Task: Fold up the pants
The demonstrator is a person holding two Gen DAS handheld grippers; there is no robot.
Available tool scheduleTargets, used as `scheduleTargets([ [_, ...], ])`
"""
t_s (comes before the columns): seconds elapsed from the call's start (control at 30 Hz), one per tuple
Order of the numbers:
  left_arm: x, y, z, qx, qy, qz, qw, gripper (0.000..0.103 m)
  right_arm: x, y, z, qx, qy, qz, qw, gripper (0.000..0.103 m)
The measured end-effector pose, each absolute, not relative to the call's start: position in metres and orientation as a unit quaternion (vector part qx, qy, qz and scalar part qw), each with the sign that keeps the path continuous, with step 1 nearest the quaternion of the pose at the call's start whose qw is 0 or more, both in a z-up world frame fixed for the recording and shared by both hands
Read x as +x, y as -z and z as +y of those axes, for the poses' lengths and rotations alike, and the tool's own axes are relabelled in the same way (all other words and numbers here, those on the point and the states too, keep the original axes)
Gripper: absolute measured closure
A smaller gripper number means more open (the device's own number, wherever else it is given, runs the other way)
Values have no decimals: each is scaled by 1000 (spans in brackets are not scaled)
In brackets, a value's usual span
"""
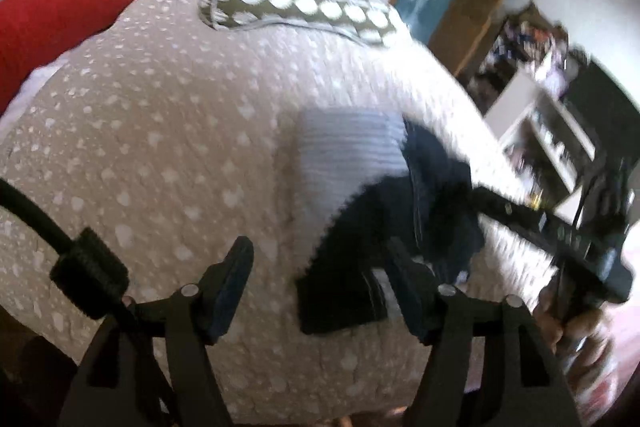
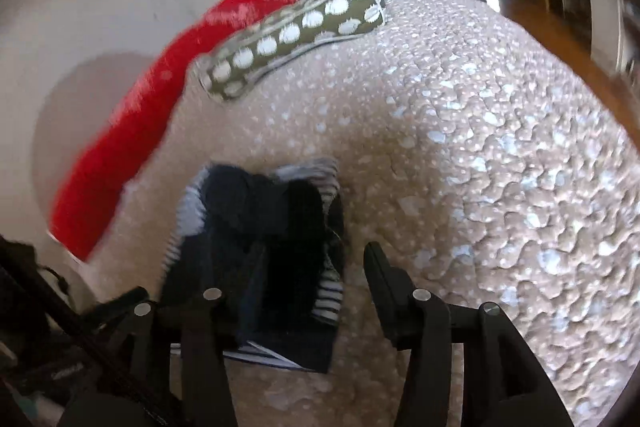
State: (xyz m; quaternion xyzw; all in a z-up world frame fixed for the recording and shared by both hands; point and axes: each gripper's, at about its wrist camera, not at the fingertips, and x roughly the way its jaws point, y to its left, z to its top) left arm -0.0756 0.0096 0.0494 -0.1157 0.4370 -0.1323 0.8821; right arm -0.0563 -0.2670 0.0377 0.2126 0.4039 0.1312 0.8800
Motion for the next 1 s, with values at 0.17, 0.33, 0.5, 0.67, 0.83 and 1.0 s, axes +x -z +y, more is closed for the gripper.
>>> scheduleTargets([
  [0.17,-43,-32,37,-197,155,460,852,33,-44,-33,-269,247,-151,398,870,33],
  [0.33,-6,-9,25,-228,201,492,816,32,-20,-15,-257,267,-148,413,858,32],
  [0.5,4,-2,9,-259,262,497,786,31,-8,-1,-255,300,-164,415,843,56],
  [0.67,6,-6,-3,-257,280,506,774,64,-6,-7,-253,322,-186,419,828,71],
  [0.83,34,-35,14,-255,257,485,796,64,6,-33,-245,315,-202,400,837,72],
  [1.0,72,-44,16,-195,197,478,834,61,47,-49,-224,291,-197,390,851,68],
])
